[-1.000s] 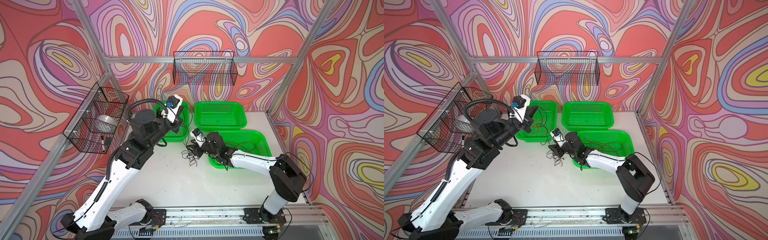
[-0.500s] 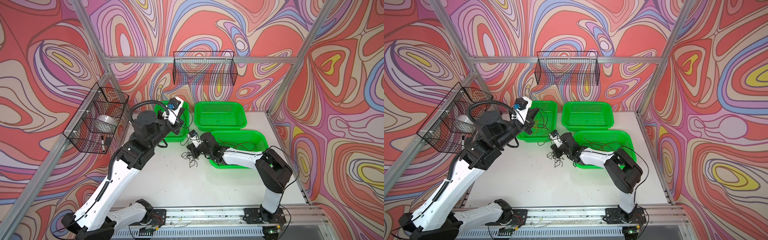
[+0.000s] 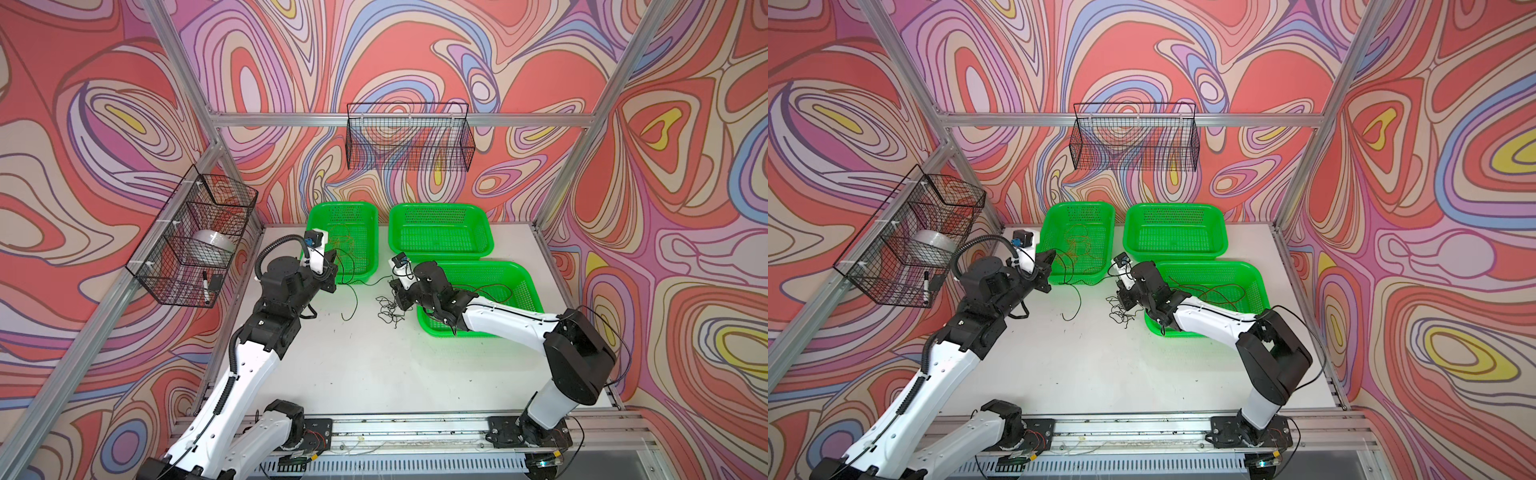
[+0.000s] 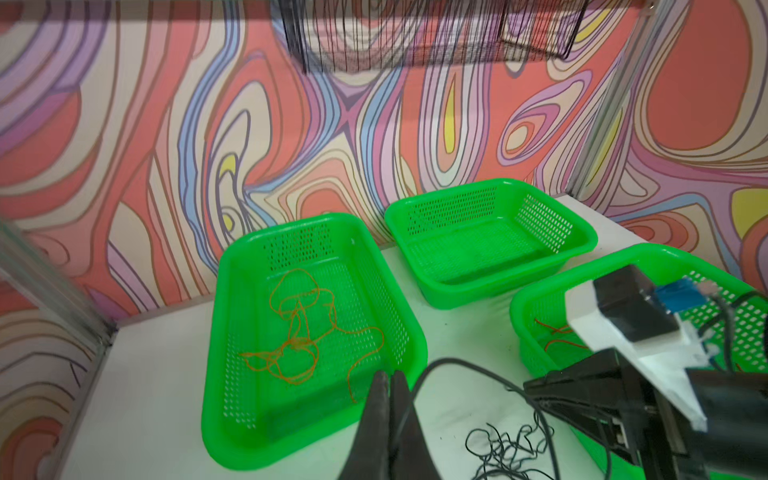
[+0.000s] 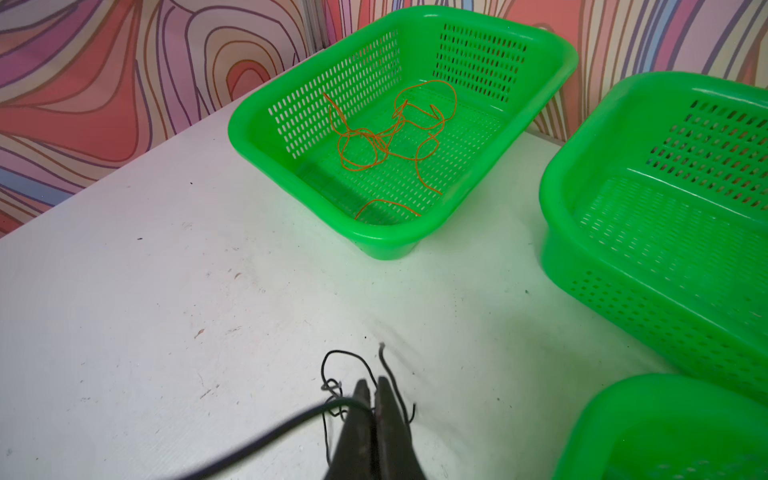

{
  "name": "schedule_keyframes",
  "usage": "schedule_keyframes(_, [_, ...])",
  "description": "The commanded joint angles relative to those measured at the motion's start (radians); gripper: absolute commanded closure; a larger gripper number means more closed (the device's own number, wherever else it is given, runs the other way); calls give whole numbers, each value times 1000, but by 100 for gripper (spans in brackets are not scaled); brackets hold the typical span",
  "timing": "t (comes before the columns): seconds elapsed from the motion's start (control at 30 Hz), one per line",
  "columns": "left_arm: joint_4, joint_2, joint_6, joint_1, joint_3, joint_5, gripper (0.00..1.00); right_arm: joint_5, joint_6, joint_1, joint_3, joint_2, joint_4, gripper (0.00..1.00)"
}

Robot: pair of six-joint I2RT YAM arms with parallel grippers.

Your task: Untangle the cables

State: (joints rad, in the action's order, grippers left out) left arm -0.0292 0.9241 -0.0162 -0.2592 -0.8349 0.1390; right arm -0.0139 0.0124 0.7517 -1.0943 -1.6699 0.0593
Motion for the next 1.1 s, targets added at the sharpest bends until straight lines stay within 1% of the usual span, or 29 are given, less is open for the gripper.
schedule_keyframes(0.0, [115,-46,-84,12,109,23,100,51,-80,0,-65,-5,-118,100])
schedule_keyframes(0.03, [133,-56,-89,14,150,18,100,62,-91,0,-86,-14,-146,100])
schedule_keyframes(0.07, [150,-64,-90,15,179,16,96,68,-102,0,-99,-18,-167,100])
schedule_keyframes(0.1, [162,-72,-93,14,214,11,86,73,-107,-1,-113,-23,-184,100])
schedule_keyframes(0.17, [177,-86,-106,15,261,-2,56,66,-117,0,-133,-27,-205,100])
schedule_keyframes(0.2, [183,-94,-115,14,285,-8,42,59,-117,0,-142,-28,-213,100])
schedule_keyframes(0.23, [192,-101,-120,15,304,-11,35,54,-116,0,-148,-30,-220,100])
schedule_keyframes(0.27, [198,-106,-123,14,309,-19,30,49,-116,0,-158,-34,-229,100])
schedule_keyframes(0.3, [206,-112,-119,15,349,-22,26,44,-116,0,-168,-41,-242,100])
schedule_keyframes(0.33, [211,-117,-109,15,357,-21,24,43,-118,0,-178,-48,-254,100])
schedule_keyframes(0.37, [209,-119,-93,14,358,-15,22,42,-119,0,-189,-52,-266,100])
schedule_keyframes(0.47, [181,-109,-35,14,334,63,21,28,-126,0,-224,-71,-300,100])
schedule_keyframes(0.53, [173,-88,2,9,329,170,22,24,-126,-1,-248,-83,-322,100])
schedule_keyframes(0.57, [180,-77,9,4,298,204,22,23,-125,0,-257,-88,-331,100])
schedule_keyframes(0.6, [191,-63,26,-8,290,248,23,22,-123,-1,-269,-92,-338,100])
schedule_keyframes(0.67, [230,-35,57,-49,294,289,24,19,-121,0,-280,-96,-347,100])
schedule_keyframes(0.77, [282,14,112,-121,293,334,24,15,-117,-1,-286,-96,-354,100])
schedule_keyframes(0.9, [403,126,77,-172,281,402,24,19,-110,0,-295,-96,-371,100])
schedule_keyframes(0.97, [426,186,85,-208,263,400,24,27,-106,0,-307,-96,-385,100])
schedule_keyframes(1.0, [440,217,89,-224,252,391,24,30,-103,-1,-313,-121,-391,100])
schedule_keyframes(1.07, [504,266,72,-241,244,371,24,32,-98,0,-319,-123,-396,100])
